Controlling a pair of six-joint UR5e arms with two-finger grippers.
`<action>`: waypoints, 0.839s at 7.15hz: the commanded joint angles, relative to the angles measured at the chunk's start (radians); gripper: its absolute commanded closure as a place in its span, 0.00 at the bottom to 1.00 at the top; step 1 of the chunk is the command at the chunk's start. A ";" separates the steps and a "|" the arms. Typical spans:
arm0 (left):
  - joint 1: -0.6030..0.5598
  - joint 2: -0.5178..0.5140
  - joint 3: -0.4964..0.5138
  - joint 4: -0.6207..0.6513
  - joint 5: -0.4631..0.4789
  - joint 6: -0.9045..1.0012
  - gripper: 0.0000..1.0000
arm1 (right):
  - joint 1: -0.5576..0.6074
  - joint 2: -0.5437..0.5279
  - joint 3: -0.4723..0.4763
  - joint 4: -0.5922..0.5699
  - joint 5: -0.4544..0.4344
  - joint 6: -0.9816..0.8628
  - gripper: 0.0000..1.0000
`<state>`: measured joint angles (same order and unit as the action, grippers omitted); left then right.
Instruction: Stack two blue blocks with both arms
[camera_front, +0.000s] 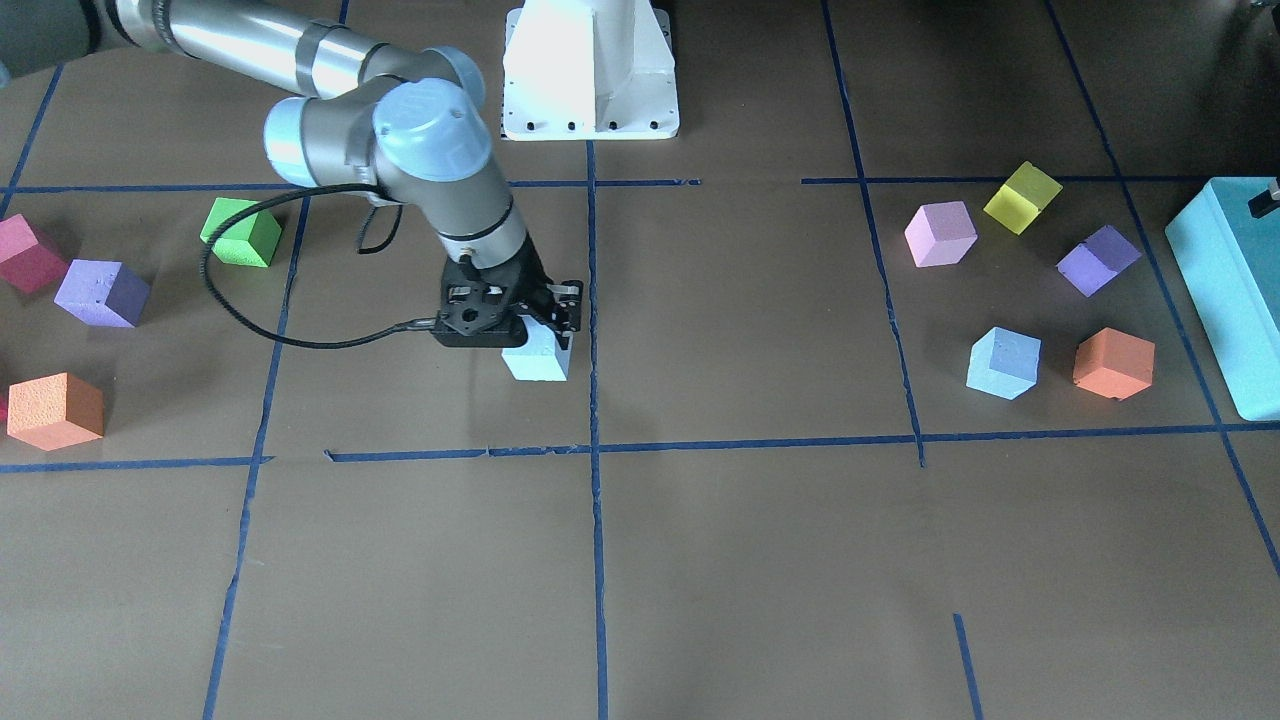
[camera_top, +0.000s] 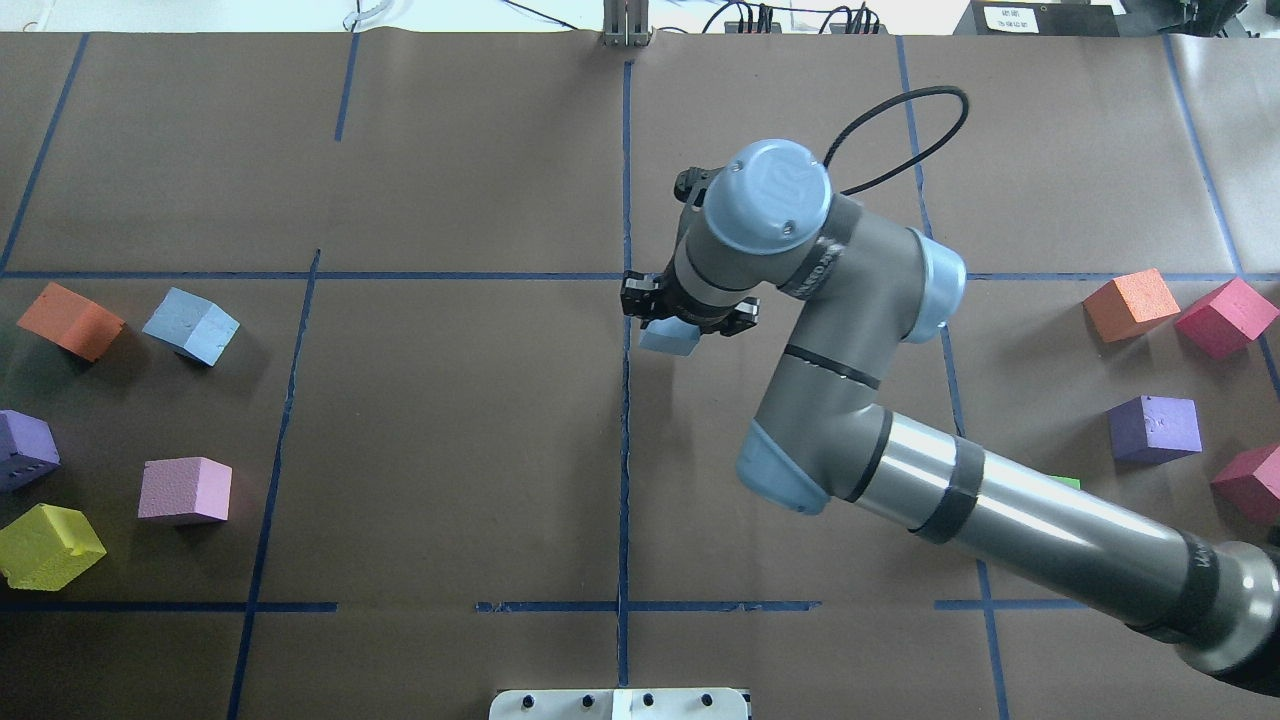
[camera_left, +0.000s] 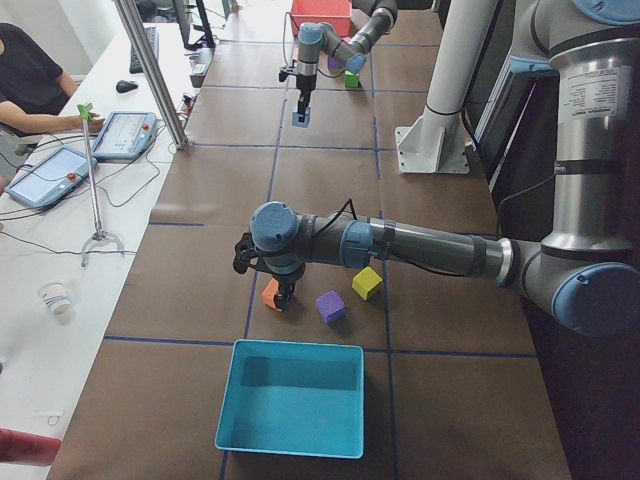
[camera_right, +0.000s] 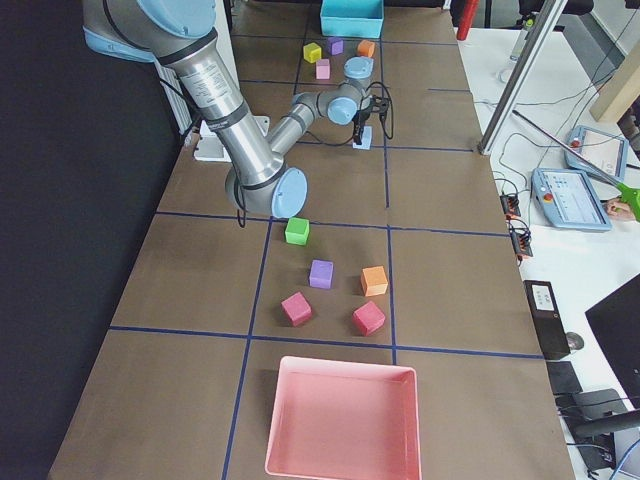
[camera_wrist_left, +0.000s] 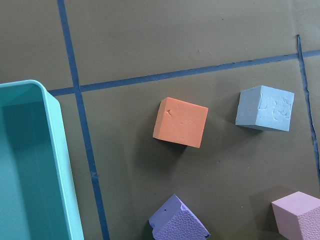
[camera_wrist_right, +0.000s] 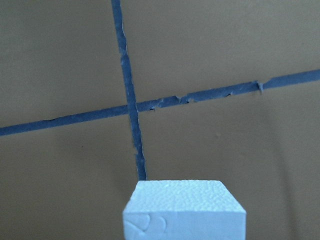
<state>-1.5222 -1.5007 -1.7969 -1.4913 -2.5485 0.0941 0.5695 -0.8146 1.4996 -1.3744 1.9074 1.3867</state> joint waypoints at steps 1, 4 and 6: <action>0.002 -0.003 0.011 -0.003 0.001 -0.001 0.00 | -0.039 0.057 -0.093 -0.023 -0.024 0.017 0.98; 0.002 -0.003 0.013 -0.001 0.001 -0.001 0.00 | -0.065 0.074 -0.116 -0.023 -0.065 -0.041 0.93; 0.004 -0.004 0.016 -0.003 -0.001 -0.001 0.00 | -0.069 0.075 -0.117 -0.023 -0.070 -0.058 0.85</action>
<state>-1.5192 -1.5043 -1.7829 -1.4936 -2.5482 0.0936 0.5033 -0.7414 1.3835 -1.3974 1.8406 1.3395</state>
